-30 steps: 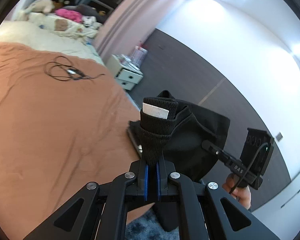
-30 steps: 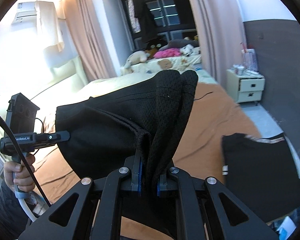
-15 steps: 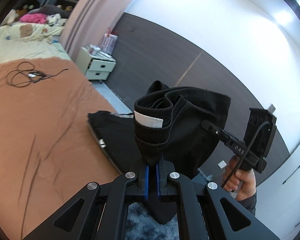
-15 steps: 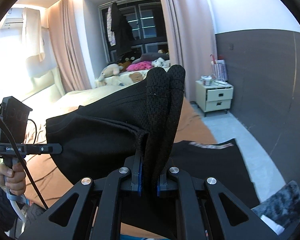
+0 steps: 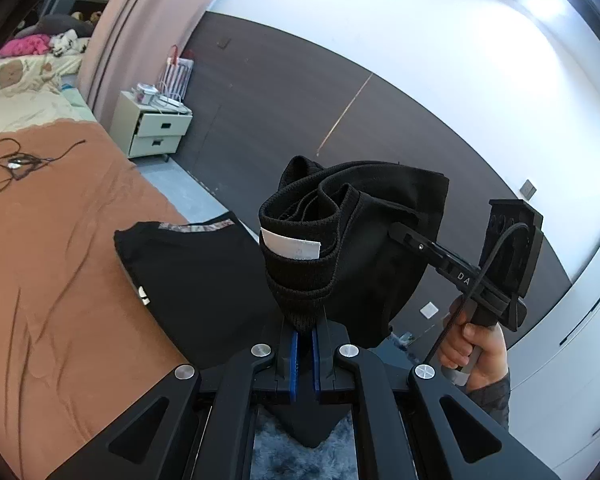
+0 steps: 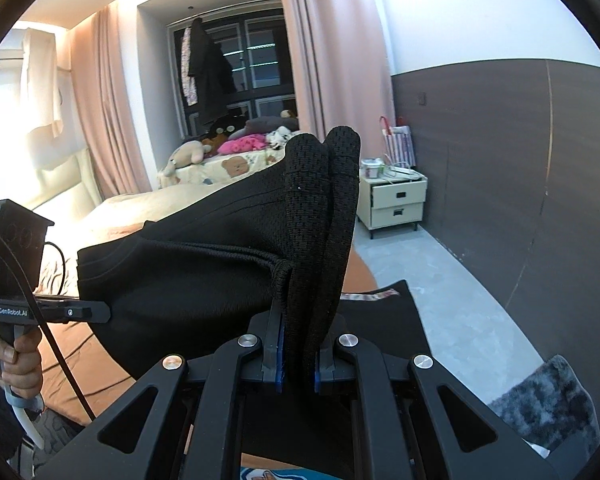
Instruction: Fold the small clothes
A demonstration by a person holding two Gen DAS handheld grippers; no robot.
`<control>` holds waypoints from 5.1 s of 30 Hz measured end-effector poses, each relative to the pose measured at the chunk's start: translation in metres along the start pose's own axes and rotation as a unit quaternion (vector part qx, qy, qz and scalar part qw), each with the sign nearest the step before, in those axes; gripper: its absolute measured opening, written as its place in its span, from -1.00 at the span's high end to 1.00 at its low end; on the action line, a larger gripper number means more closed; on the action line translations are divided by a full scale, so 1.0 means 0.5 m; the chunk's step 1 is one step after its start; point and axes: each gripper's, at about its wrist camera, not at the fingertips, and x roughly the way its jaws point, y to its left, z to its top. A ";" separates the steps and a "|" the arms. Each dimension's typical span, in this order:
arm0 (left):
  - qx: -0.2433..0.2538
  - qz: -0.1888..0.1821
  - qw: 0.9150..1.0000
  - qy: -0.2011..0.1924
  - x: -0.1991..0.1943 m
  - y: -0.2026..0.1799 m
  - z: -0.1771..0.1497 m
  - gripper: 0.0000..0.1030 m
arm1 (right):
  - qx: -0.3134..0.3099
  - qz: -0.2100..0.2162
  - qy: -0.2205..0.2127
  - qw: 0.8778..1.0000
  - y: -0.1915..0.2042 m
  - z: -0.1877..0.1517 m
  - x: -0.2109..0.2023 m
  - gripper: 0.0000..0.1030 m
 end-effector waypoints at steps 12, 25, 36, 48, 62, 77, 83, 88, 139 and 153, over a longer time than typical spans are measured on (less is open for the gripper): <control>-0.013 0.035 0.999 0.019 0.089 0.066 0.028 0.91 | 0.013 -0.015 0.017 1.000 0.053 0.003 0.102 0.88; -0.045 0.053 0.997 0.030 0.189 0.182 0.065 0.91 | 0.030 -0.023 0.050 0.998 0.038 0.043 0.227 0.88; -0.055 0.084 0.994 0.052 0.295 0.269 0.099 0.91 | 0.058 -0.062 0.081 0.993 -0.002 0.056 0.315 0.88; -0.073 0.100 0.989 0.079 0.398 0.363 0.106 0.91 | 0.086 -0.067 0.122 0.987 -0.051 0.070 0.388 0.87; -0.105 0.163 0.975 0.108 0.478 0.468 0.095 0.68 | 0.131 -0.129 0.148 0.972 -0.095 0.087 0.455 -0.55; -0.064 0.195 0.976 0.067 0.433 0.469 0.087 0.12 | 0.104 -0.155 0.126 0.974 -0.043 0.046 0.329 -0.45; -0.017 0.166 0.984 0.059 0.454 0.435 0.099 0.35 | 0.099 -0.155 0.126 0.975 -0.036 0.014 0.281 0.06; 0.014 0.166 0.983 0.083 0.500 0.433 0.083 0.51 | 0.098 -0.154 0.125 0.975 -0.035 -0.016 0.251 0.24; 0.040 0.216 0.975 0.028 0.059 0.234 -0.037 -0.99 | 0.120 -0.188 0.092 0.970 0.153 -0.078 -0.010 -1.00; 0.034 0.236 0.971 -0.020 -0.134 0.163 -0.182 -0.99 | 0.105 -0.163 0.086 0.977 0.226 -0.121 -0.074 -1.00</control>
